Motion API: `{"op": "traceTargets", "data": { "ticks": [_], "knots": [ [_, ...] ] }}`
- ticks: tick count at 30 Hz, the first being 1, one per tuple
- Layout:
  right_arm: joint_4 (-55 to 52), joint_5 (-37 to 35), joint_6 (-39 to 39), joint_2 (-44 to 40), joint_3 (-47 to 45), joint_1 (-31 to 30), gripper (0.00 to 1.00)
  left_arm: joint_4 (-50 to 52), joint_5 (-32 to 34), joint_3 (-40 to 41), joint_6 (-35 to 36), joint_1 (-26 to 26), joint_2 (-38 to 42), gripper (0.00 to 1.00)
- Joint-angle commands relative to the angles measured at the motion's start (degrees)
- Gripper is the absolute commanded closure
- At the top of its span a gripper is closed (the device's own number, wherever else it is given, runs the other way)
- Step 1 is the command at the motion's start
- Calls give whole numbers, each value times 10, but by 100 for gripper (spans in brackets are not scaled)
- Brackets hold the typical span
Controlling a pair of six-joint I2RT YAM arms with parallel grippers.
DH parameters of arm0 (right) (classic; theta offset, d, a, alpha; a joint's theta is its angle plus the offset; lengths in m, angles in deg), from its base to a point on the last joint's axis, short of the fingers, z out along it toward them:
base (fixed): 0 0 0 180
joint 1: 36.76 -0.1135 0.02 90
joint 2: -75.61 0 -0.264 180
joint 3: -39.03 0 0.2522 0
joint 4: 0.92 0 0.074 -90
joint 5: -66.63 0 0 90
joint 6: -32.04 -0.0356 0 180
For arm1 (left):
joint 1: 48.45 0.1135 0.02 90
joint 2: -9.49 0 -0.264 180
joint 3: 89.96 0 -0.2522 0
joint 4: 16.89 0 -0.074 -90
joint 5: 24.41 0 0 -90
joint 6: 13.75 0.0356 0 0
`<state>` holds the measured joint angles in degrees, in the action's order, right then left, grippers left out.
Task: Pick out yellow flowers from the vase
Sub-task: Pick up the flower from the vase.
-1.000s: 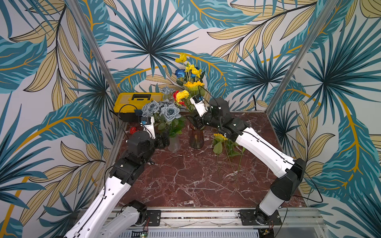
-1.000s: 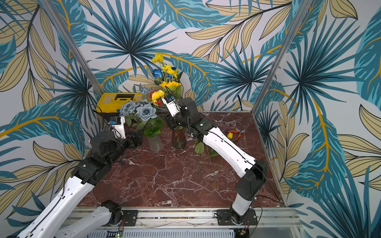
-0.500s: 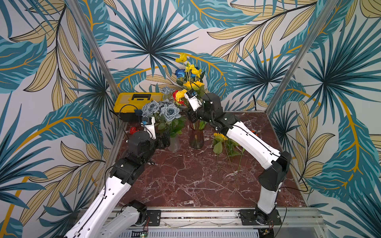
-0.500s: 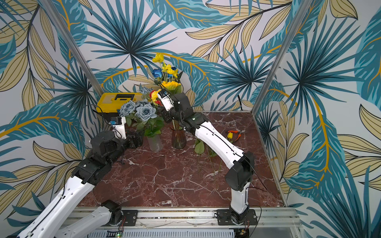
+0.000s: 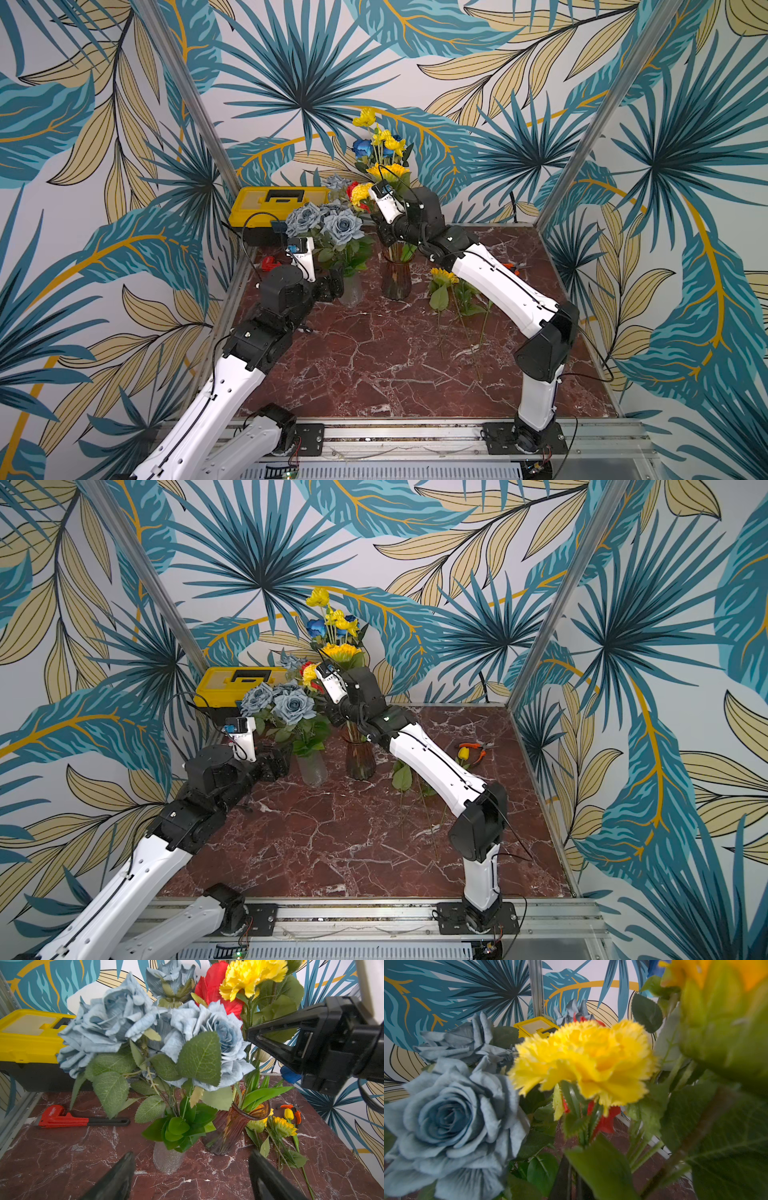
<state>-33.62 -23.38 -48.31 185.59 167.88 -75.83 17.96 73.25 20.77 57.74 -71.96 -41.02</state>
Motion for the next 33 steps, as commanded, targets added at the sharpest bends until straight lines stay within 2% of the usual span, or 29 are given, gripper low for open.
{"op": "traceTargets", "data": {
  "ticks": [1, 5, 21, 29, 31, 33],
  "knots": [
    [24, -1, -5, -1, -1, -3, 96, -17, -7, 5, -1, 5, 0, 14],
    [40, 0, -13, -17, -19, -4, 100, -18, -8, 4, -2, 4, -2, 14],
    [116, 19, -60, -126, -108, -3, 100, -20, -13, 1, -10, 5, -4, 14],
    [117, 21, -66, -130, -114, -3, 100, -23, -17, 1, -13, 5, -10, 14],
    [119, 24, -72, -131, -114, -3, 100, -37, -30, 1, -7, 5, -9, 14],
    [119, 29, -82, -134, -114, -4, 100, -70, -75, -1, 9, 5, -3, 11]
  ]
}}
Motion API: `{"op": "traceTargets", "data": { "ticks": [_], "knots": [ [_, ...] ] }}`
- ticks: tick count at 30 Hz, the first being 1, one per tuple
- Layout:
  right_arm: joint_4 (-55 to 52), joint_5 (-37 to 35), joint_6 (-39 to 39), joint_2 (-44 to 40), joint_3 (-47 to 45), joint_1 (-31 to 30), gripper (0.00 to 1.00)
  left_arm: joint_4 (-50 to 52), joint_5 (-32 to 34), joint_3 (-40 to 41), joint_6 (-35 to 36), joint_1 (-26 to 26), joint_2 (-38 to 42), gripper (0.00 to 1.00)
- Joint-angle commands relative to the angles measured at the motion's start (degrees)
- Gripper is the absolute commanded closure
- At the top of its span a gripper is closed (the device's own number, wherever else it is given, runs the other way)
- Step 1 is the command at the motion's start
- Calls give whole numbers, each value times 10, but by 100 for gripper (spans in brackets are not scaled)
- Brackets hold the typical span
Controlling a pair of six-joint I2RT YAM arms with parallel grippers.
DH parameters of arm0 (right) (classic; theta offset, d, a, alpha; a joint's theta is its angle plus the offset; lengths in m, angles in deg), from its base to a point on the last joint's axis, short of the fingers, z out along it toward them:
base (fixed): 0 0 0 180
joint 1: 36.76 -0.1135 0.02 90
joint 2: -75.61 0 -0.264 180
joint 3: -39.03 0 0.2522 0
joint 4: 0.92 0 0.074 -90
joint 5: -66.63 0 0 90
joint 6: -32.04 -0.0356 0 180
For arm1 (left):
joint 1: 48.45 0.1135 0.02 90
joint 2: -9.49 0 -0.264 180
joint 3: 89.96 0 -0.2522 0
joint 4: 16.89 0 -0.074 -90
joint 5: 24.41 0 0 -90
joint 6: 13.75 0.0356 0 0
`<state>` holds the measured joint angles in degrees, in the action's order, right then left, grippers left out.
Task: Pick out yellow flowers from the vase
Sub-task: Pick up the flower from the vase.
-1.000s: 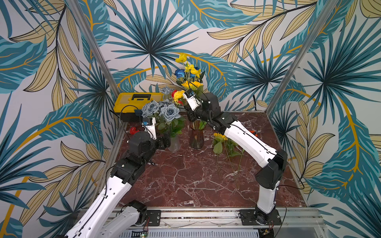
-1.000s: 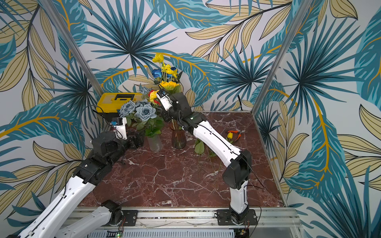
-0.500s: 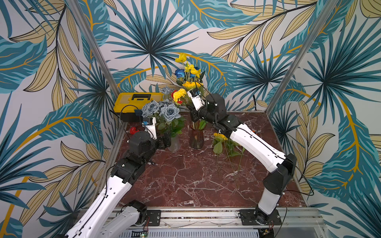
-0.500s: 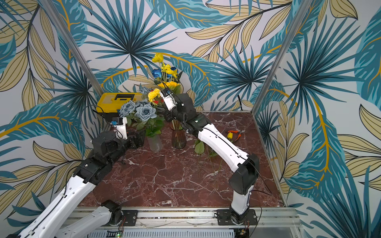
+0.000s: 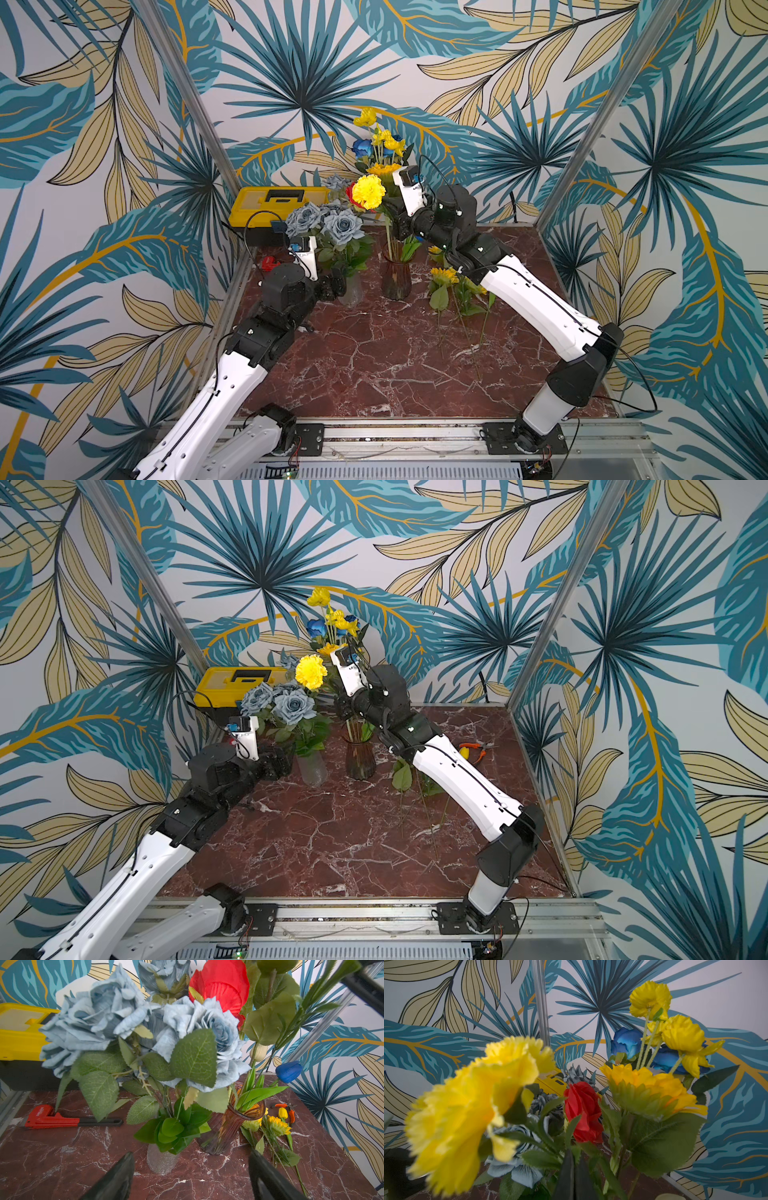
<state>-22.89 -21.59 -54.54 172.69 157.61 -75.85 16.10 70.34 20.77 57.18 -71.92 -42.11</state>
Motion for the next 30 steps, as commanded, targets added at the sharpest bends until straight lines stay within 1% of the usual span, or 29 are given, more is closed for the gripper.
{"op": "traceTargets", "data": {
  "ticks": [1, 4, 8, 13, 16, 23, 27, 30],
  "knots": [
    [12, 17, -26, -8, -12, -3, 100, -77, -64, 0, 24, 5, 8, 9],
    [13, 39, -51, -21, -18, -3, 100, -133, -84, -10, 41, 4, -6, 8],
    [15, 71, -88, -46, -40, -3, 100, -185, -119, -39, 54, 4, -54, 7],
    [21, 129, -127, -87, -86, -3, 100, -204, -172, -97, 53, 4, -126, 7],
    [29, 154, -142, -113, -110, -3, 100, -223, -192, -109, 47, 4, -148, 7],
    [20, 186, -177, -124, -115, -3, 100, -274, -238, -101, 44, -6, -153, 8],
    [19, 211, -208, -117, -108, -3, 100, -295, -266, -96, 63, -16, -147, 8],
    [21, 218, -224, -116, -108, -3, 100, -301, -283, -101, 82, -23, -148, 8]
  ]
}}
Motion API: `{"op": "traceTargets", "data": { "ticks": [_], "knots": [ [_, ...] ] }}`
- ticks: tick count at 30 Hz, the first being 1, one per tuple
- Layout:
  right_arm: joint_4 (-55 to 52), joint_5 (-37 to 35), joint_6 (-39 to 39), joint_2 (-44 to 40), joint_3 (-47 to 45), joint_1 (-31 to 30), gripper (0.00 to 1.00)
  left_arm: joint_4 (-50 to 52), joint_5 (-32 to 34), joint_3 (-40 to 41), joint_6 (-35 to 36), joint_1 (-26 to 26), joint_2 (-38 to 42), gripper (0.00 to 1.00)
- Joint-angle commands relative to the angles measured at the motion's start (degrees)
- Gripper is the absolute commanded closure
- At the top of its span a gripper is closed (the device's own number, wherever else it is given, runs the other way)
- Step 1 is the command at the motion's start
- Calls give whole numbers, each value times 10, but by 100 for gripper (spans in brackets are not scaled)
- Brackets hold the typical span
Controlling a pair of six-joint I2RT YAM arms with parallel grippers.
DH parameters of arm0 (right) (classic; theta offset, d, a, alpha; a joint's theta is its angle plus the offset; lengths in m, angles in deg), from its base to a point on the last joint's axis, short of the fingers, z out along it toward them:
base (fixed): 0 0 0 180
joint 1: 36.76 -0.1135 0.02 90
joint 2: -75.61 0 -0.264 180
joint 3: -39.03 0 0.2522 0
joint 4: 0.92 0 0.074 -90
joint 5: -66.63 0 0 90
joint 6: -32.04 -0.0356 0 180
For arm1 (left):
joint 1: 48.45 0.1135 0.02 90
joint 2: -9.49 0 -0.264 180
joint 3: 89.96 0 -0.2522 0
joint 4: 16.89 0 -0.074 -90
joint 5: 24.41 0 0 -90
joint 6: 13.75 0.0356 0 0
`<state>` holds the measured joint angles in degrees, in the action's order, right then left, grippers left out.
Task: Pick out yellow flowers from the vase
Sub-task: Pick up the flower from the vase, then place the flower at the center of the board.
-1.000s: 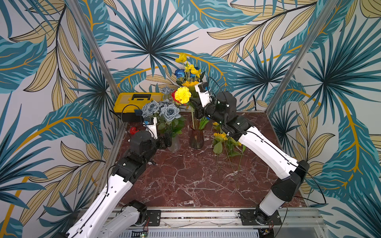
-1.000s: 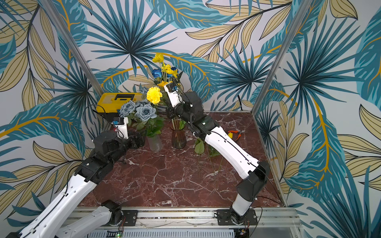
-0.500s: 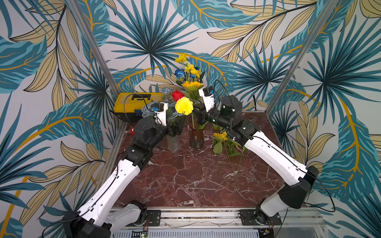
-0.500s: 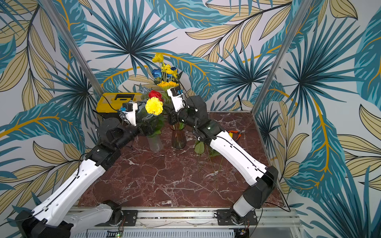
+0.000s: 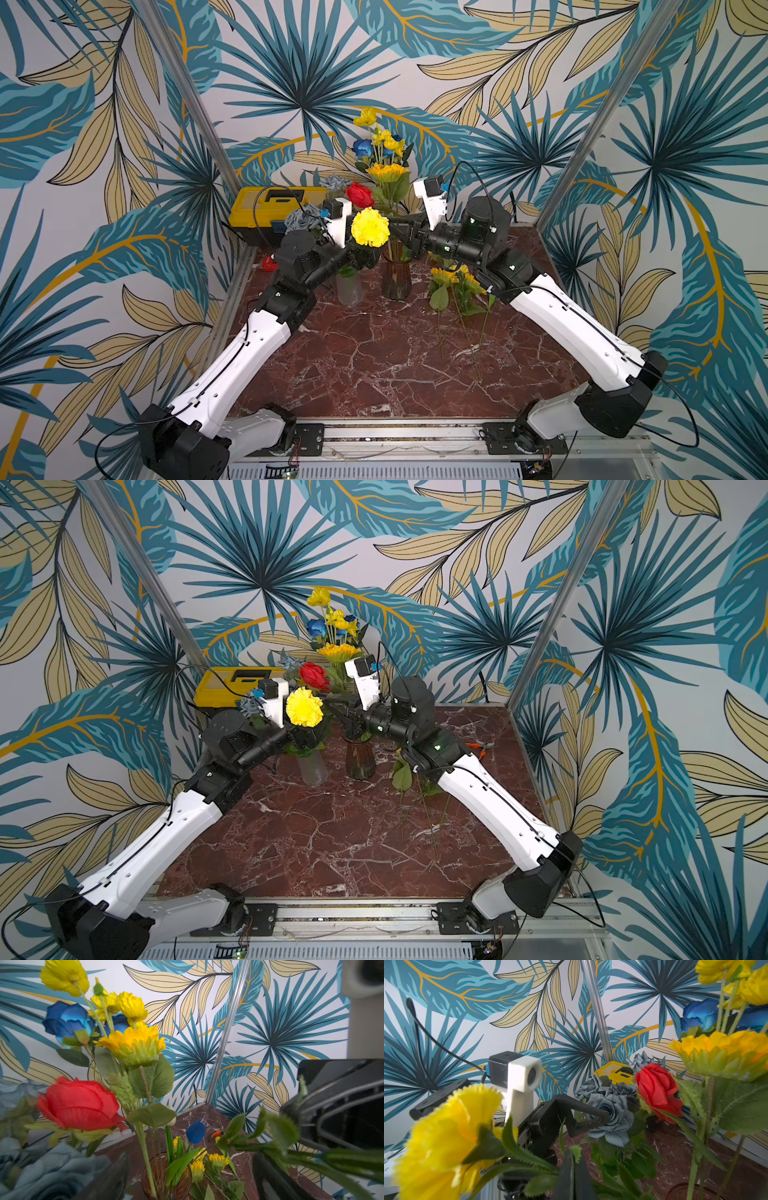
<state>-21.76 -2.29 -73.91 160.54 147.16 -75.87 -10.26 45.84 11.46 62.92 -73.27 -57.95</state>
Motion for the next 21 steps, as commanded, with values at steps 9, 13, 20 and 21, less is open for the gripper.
{"op": "traceTargets", "data": {
  "ticks": [9, 13, 20, 21],
  "knots": [
    [20, 42, -62, 9, 1, -3, 100, -38, -48, -15, 47, -32, 1, 8],
    [26, 48, -68, 9, 0, -3, 100, -38, -37, -15, 51, -32, 1, 15],
    [31, 39, -68, 0, -7, -3, 100, -38, -32, -17, 47, -33, 7, 48],
    [31, 40, -68, -2, -8, -3, 100, -37, -30, -16, 45, -33, 8, 51]
  ]
}}
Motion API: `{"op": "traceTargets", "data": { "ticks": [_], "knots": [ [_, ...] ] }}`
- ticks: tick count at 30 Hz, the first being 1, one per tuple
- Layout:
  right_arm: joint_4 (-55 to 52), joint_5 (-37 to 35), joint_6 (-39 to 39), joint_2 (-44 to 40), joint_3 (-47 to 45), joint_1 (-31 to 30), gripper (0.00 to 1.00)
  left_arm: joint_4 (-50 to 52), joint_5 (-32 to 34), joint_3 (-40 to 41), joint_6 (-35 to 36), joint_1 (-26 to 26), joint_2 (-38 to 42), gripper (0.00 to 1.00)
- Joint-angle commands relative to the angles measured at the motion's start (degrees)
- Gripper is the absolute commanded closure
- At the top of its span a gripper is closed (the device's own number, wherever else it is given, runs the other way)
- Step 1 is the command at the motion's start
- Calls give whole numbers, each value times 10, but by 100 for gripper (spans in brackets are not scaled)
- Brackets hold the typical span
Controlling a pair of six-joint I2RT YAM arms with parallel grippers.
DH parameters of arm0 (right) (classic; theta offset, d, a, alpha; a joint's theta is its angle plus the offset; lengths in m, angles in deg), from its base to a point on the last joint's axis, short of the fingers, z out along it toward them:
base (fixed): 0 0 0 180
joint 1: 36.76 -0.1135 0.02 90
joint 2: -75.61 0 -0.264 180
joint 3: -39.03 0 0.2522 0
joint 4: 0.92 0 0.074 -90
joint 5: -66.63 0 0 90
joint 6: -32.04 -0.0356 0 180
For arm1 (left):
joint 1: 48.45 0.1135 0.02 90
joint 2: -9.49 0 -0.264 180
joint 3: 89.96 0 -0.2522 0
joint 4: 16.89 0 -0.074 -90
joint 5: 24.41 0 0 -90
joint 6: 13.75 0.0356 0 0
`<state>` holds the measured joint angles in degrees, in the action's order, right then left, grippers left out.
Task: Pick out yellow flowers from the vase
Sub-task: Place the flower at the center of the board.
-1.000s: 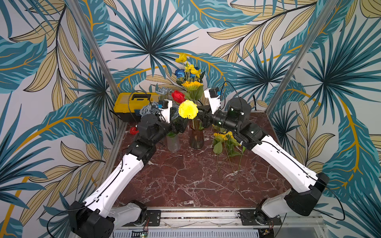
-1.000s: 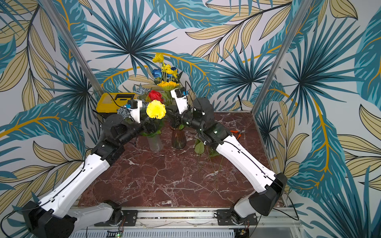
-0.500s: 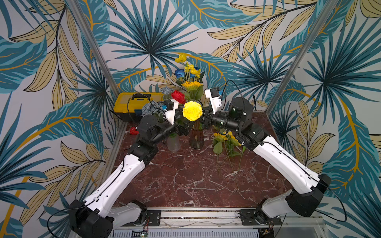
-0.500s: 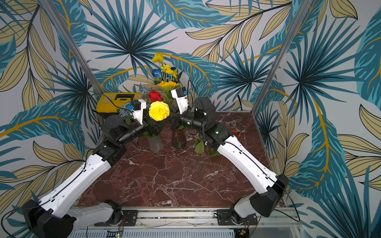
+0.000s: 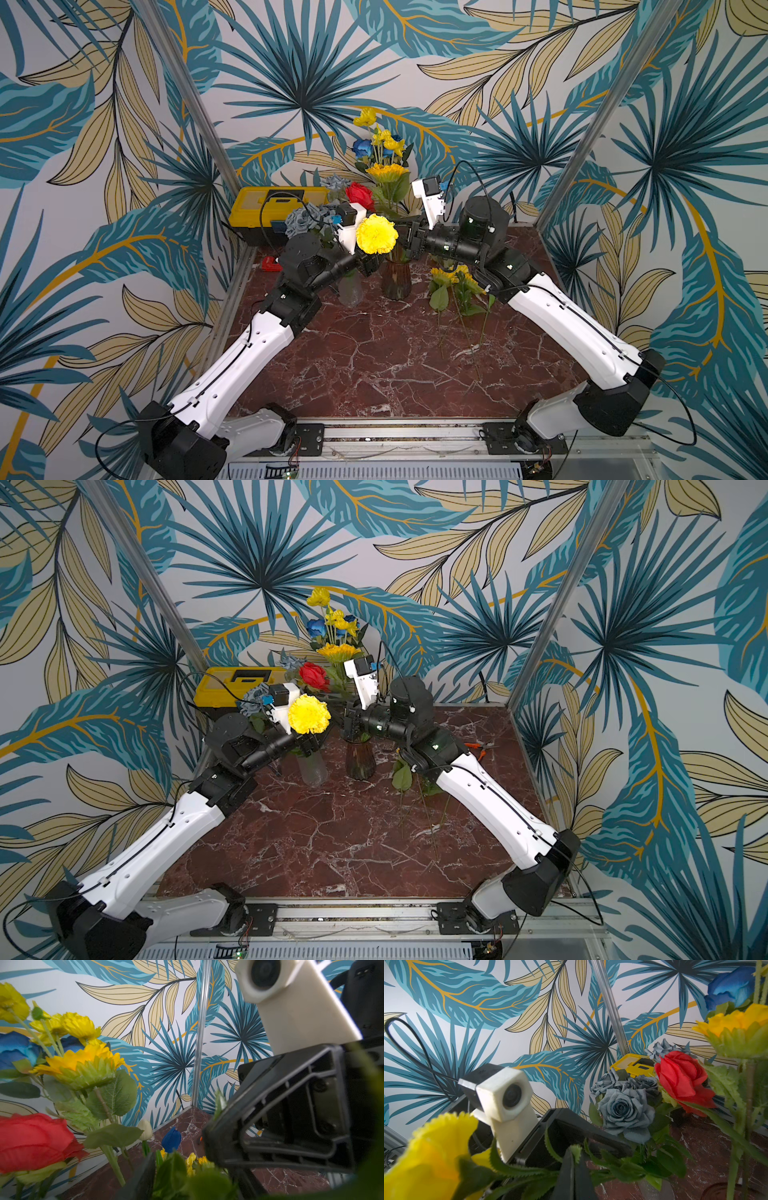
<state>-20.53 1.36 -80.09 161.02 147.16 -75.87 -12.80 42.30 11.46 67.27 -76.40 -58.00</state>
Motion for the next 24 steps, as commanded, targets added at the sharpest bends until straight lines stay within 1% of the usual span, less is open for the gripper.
{"op": "traceTargets", "data": {
  "ticks": [1, 4, 7, 10, 13, 14, 15, 16, 19, 20, 21, 24],
  "knots": [
    [21, 3, -7, -8, -10, -3, 100, -12, 6, -17, 0, -2, 10, 54],
    [22, 2, -9, -13, -15, -3, 100, -12, 4, -15, -3, -2, 14, 63],
    [28, 1, -12, -20, -21, -3, 100, -12, 7, -15, -8, -3, 19, 78],
    [30, -2, -10, -27, -27, -3, 100, -12, 12, -12, -9, -4, 27, 80],
    [34, -5, -5, -35, -37, -3, 100, -12, 22, -9, -10, -4, 36, 85],
    [37, -10, -4, -40, -43, -3, 94, -12, 24, -8, -11, -5, 40, 86],
    [37, -18, -2, -44, -48, -3, 80, -11, 25, -8, -13, -5, 42, 86],
    [38, -28, 1, -51, -55, -3, 71, -11, 26, -7, -15, -5, 45, 88],
    [28, -62, 19, -71, -73, -3, 50, -11, 24, -8, -25, -6, 52, 90],
    [19, -80, 26, -81, -79, -3, 44, -12, 22, -10, -28, -6, 55, 90],
    [8, -101, 33, -88, -84, -3, 41, -12, 17, -11, -29, -5, 55, 90],
    [-25, -184, 57, -118, -107, -3, 36, -11, 1, -24, -38, -6, 55, 90]
  ]
}}
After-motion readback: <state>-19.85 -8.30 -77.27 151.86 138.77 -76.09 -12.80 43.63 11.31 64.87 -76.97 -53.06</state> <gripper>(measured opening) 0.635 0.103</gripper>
